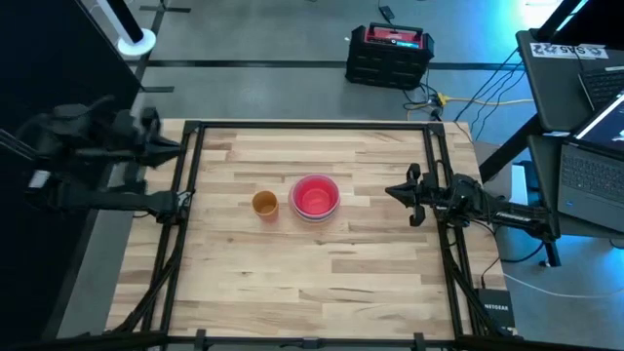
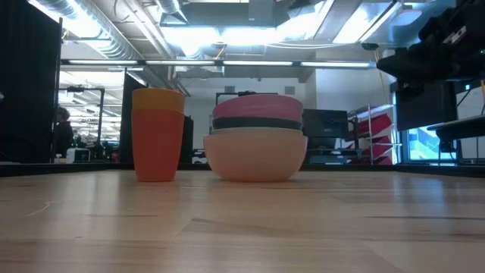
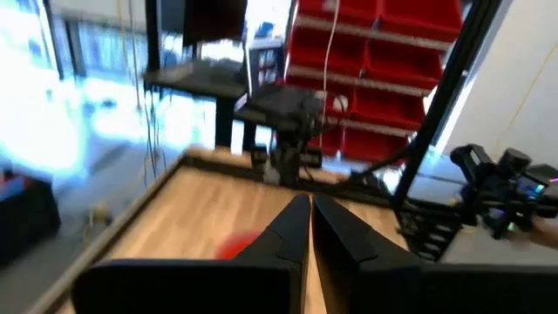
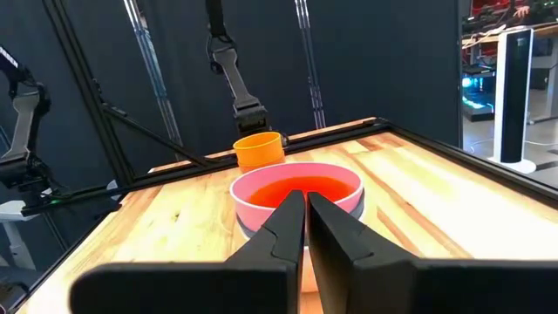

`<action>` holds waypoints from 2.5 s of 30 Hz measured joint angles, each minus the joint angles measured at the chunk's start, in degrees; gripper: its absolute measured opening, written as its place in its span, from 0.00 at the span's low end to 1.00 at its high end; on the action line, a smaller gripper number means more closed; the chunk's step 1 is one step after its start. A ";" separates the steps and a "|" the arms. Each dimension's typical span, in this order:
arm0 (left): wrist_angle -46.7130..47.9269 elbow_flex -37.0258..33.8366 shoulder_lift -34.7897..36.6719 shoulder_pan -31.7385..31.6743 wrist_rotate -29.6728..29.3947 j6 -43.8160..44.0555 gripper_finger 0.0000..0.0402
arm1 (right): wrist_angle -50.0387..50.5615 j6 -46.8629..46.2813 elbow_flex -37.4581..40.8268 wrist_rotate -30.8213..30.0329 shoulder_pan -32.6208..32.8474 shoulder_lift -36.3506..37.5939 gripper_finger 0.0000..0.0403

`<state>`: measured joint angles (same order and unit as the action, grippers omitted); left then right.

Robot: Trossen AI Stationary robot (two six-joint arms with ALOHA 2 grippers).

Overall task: Nest bowls inside each other
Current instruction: Return to Home Position

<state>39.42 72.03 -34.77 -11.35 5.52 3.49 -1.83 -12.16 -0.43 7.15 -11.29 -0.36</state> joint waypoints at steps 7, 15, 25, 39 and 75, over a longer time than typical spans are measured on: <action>-18.67 -27.61 14.49 0.00 4.25 1.81 0.00 | 0.00 0.00 0.00 -0.03 0.00 0.00 0.00; -33.65 -44.42 24.47 0.01 3.95 1.91 0.00 | -0.02 0.01 0.01 -0.07 0.01 0.00 0.00; -49.25 -63.31 32.94 0.00 2.88 1.31 0.00 | -0.06 0.02 0.02 -0.13 0.02 0.00 0.00; -45.20 -71.48 34.51 -0.39 2.51 -2.61 0.00 | 0.02 0.02 0.02 -0.14 0.04 0.00 0.00; -40.99 -71.48 34.15 -0.44 1.47 -0.44 0.00 | 0.02 0.02 0.02 -0.12 0.04 0.00 0.00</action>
<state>-1.57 0.56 -0.62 -11.79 6.99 3.05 -1.80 -12.14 -0.40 7.03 -11.25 -0.36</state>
